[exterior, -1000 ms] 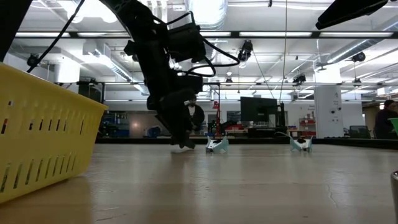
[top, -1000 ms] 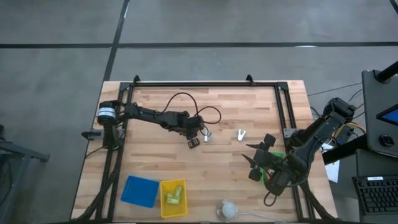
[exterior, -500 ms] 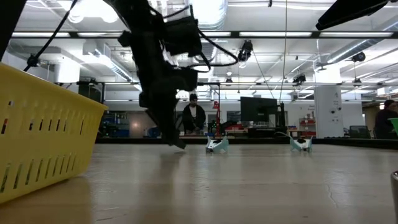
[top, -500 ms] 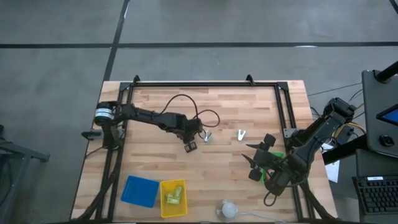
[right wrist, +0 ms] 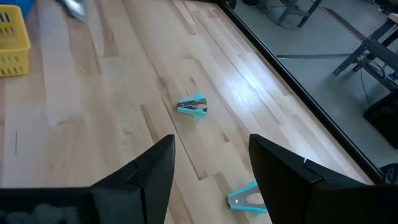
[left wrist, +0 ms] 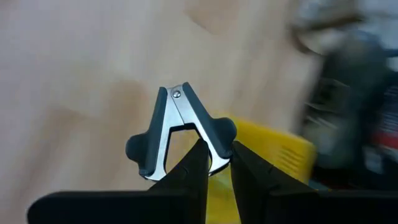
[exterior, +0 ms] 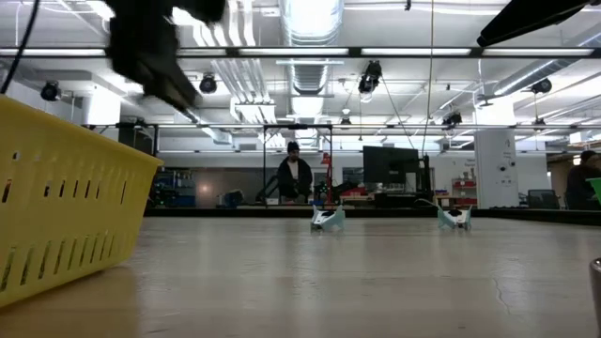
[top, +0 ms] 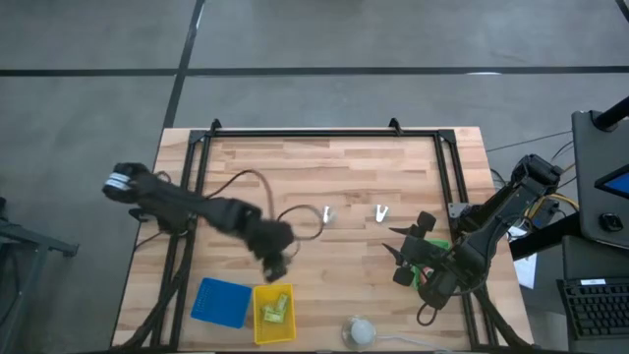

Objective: Pick and place Stapler, Stapler remover, tape
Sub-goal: Put the black staple remover into the blue basket

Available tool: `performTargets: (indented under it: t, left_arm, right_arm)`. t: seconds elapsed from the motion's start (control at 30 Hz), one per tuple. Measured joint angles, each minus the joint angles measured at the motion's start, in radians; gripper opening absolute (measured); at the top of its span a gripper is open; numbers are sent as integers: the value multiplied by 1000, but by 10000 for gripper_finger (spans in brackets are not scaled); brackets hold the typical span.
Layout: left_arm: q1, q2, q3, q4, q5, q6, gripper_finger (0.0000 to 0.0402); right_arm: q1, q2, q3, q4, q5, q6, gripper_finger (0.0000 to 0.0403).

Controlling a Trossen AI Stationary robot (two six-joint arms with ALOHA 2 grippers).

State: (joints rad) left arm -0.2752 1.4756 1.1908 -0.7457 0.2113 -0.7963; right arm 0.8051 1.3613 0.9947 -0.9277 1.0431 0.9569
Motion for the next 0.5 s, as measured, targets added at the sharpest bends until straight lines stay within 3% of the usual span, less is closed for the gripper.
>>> performTargets:
  t: [0.13, 0.4, 0.5]
  left_arm:
    - [-150, -86, 0, -6, 10, -227, 53]
    - [-444, -143, -2, -85, -229, -605, 53]
    - [-532, -125, -3, -98, -249, -728, 53]
  right_arm:
    - [0, 0, 0, 0, 0, 0, 201]
    - [0, 0, 0, 2, 0, 0, 201]
    - [0, 0, 0, 3, 3, -6, 201]
